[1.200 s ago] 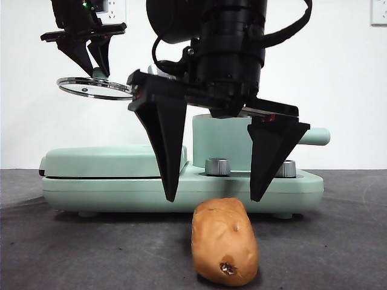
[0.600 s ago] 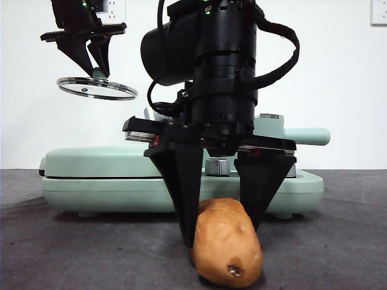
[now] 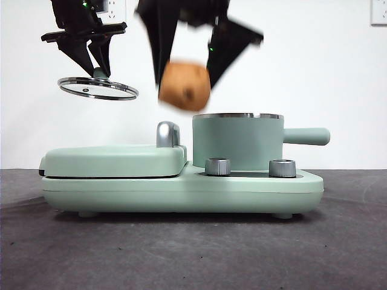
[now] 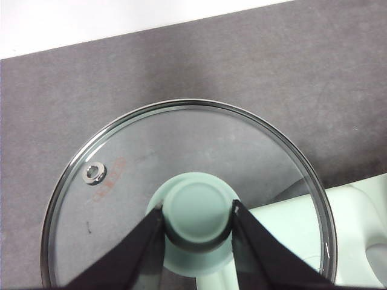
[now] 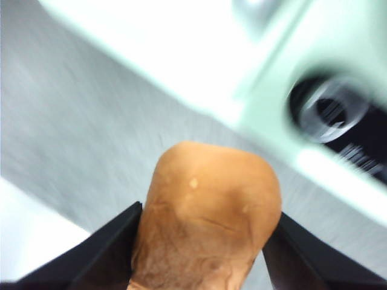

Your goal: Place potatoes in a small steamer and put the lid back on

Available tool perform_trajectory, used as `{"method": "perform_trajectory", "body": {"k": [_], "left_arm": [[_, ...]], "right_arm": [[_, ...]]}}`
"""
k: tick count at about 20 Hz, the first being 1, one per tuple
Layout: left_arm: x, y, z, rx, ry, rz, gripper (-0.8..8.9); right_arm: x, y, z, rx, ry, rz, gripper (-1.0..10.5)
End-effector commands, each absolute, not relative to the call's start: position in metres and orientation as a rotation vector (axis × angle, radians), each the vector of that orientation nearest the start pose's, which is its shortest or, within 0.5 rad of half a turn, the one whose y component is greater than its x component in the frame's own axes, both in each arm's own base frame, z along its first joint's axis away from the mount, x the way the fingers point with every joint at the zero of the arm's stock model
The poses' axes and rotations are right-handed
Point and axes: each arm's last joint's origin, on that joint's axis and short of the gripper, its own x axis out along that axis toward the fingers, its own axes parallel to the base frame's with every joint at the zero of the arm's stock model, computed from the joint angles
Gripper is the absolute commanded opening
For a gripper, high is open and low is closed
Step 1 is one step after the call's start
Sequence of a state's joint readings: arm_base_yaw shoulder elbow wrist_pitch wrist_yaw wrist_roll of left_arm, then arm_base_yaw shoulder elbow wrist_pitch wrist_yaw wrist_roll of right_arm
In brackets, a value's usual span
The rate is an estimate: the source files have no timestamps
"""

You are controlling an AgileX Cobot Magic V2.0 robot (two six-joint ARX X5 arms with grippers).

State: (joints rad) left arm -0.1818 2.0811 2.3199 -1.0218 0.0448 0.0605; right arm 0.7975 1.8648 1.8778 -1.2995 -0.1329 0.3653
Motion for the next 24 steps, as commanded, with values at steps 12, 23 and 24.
{"method": "perform_trajectory", "body": {"k": [12, 23, 24], "left_arm": [[0.430, -0.085, 0.398, 0.095, 0.711, -0.250, 0.17], [0.429, -0.090, 0.397, 0.101, 0.720, -0.263, 0.17], [0.429, -0.090, 0.397, 0.101, 0.720, -0.263, 0.17]], "right_arm": [[0.347, 0.172, 0.392, 0.072, 1.027, 0.412, 2.2], [0.413, 0.178, 0.310, 0.042, 1.141, 0.417, 2.2], [0.415, 0.179, 0.305, 0.036, 1.154, 0.416, 2.2]]}}
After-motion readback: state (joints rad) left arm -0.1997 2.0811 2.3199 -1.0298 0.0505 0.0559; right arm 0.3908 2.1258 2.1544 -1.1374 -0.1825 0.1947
